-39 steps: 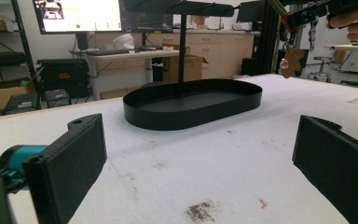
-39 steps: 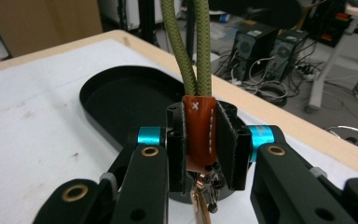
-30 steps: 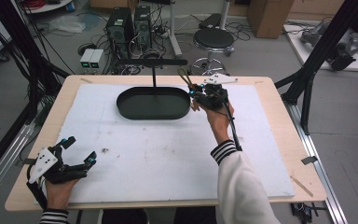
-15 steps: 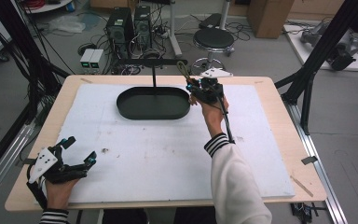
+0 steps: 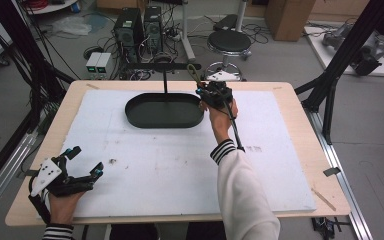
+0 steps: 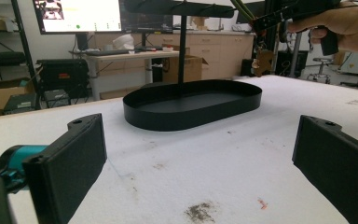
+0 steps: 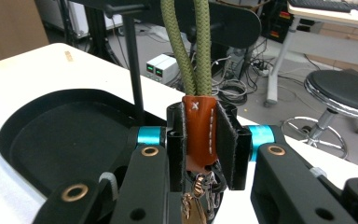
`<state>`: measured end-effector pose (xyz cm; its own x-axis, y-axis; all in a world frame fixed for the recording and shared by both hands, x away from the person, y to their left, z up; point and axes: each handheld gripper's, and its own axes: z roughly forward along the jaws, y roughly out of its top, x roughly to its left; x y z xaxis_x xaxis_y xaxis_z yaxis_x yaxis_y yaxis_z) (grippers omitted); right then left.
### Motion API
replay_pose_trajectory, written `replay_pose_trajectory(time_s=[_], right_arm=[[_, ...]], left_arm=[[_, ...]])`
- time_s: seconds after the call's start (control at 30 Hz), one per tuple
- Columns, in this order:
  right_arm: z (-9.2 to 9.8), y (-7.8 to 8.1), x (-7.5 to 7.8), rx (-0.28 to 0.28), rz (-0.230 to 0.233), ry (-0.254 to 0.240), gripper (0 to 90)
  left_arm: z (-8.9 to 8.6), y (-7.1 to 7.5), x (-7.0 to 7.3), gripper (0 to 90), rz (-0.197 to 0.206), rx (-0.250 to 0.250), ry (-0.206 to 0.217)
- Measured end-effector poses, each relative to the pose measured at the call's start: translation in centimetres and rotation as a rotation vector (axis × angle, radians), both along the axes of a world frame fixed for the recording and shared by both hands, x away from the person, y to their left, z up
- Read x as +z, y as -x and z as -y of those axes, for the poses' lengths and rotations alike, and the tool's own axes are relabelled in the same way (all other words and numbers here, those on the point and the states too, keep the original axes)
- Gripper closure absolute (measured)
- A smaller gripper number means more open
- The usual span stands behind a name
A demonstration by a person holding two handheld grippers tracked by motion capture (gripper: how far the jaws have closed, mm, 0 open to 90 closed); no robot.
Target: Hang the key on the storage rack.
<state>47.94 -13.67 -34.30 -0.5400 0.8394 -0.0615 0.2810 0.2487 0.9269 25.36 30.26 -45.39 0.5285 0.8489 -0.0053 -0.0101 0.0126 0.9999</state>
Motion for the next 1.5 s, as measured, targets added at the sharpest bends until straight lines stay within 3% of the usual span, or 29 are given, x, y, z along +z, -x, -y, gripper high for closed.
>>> replay_pose_trajectory(time_s=[1.0, 1.37, 1.43, 1.5], right_arm=[[0.6, -1.9, -2.0, -0.046, -0.063, -0.053, 74.9], [0.4, -2.2, -2.1, -0.045, -0.066, -0.023, 74.0], [0.4, -2.3, -2.2, -0.033, -0.071, -0.038, 66.0], [0.6, -2.5, -2.4, -0.038, -0.081, -0.076, 35.6]], left_arm=[[0.0, 0.0, 0.0, 3.3, -0.001, 0.000, -0.001], [0.0, 0.0, 0.0, 3.3, 0.000, 0.000, -0.001], [0.0, 0.0, 0.0, 3.3, 0.000, 0.001, -0.002], [0.0, 0.0, 0.0, 3.3, 0.001, 0.001, -0.001]])
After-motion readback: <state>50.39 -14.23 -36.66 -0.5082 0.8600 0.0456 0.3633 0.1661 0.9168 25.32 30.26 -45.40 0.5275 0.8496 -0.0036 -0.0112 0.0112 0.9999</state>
